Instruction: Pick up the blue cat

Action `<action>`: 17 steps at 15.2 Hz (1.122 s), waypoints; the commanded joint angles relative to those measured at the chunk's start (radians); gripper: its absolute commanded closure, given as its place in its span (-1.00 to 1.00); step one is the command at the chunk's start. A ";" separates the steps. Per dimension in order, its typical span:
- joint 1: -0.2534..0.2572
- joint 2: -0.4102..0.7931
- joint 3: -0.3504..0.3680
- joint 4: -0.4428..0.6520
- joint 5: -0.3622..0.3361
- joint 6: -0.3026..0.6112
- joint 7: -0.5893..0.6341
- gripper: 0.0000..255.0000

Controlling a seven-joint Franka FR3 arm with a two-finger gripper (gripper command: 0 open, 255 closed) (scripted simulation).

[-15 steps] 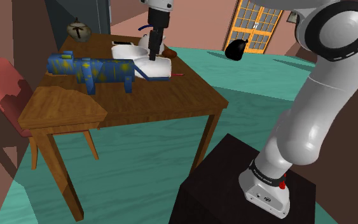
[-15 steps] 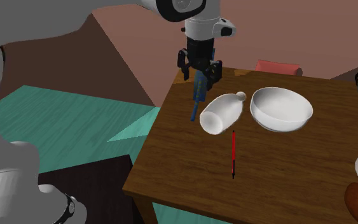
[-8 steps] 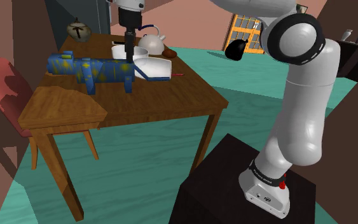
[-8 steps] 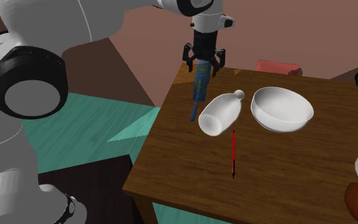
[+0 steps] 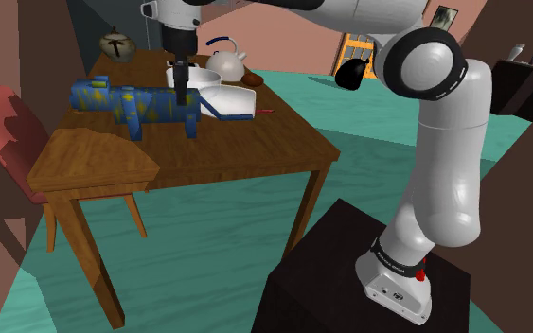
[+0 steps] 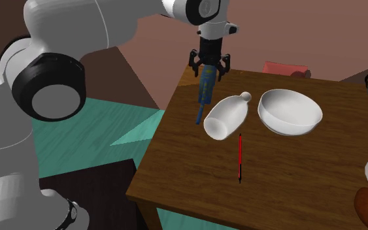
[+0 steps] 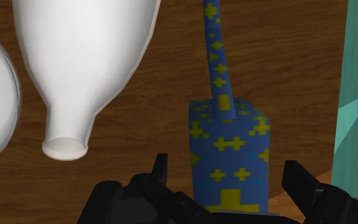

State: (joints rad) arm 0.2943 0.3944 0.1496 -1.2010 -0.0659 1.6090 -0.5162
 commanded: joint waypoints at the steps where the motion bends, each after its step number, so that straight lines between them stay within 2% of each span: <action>1: -0.002 -0.013 0.000 -0.055 0.001 0.043 0.001 -1.00; 3: -0.002 -0.013 0.000 -0.056 0.001 0.043 0.001 -1.00; 4: -0.002 -0.013 0.000 -0.055 0.001 0.043 0.002 1.00; 13: -0.002 -0.013 0.000 -0.055 0.001 0.043 0.001 1.00; 17: 0.002 0.004 0.000 0.025 -0.001 -0.020 0.000 1.00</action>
State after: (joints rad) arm 0.2948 0.3935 0.1501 -1.1962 -0.0657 1.6030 -0.5165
